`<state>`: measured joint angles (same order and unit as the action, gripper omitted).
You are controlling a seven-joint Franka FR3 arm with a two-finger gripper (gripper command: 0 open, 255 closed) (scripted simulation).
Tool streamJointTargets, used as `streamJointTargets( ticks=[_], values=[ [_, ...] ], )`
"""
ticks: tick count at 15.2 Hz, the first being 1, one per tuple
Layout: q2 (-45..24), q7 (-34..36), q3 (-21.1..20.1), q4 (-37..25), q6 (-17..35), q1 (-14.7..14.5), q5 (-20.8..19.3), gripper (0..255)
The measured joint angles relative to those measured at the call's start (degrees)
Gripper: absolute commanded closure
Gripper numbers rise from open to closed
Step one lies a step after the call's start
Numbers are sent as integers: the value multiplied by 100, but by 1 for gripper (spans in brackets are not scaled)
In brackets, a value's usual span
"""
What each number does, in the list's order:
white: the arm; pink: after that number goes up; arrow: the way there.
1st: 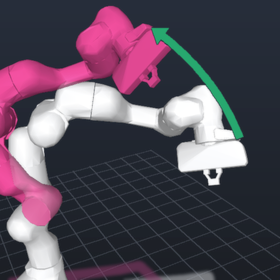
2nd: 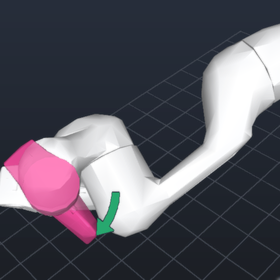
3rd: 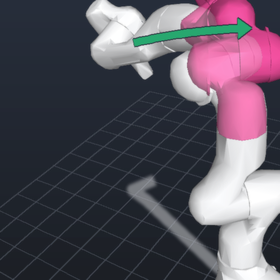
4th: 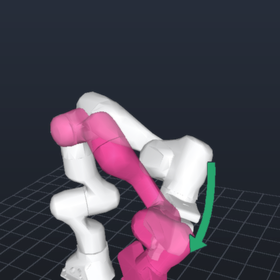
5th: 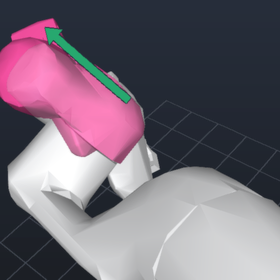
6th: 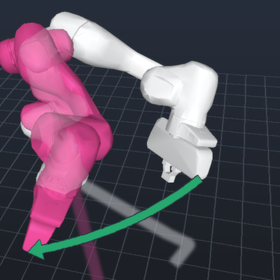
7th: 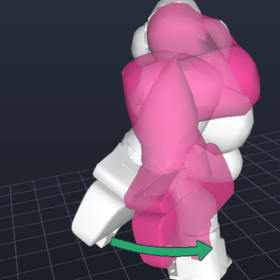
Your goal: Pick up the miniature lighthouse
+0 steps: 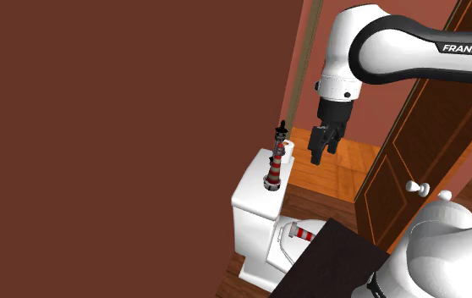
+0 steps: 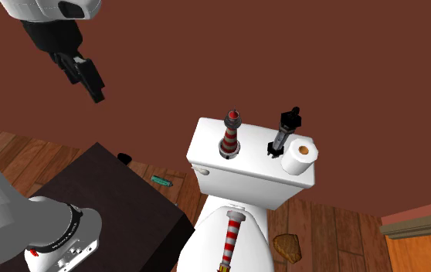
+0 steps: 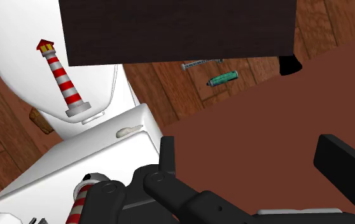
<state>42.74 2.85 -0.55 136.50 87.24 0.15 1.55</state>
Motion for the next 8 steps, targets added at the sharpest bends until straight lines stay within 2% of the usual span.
streamJointTargets(
  ticks=[4,8],
  values=[
    [-351,-159,145,-105,205,74,-128,0],
    [-1154,-432,393,-515,533,194,-318,0]
  ],
)
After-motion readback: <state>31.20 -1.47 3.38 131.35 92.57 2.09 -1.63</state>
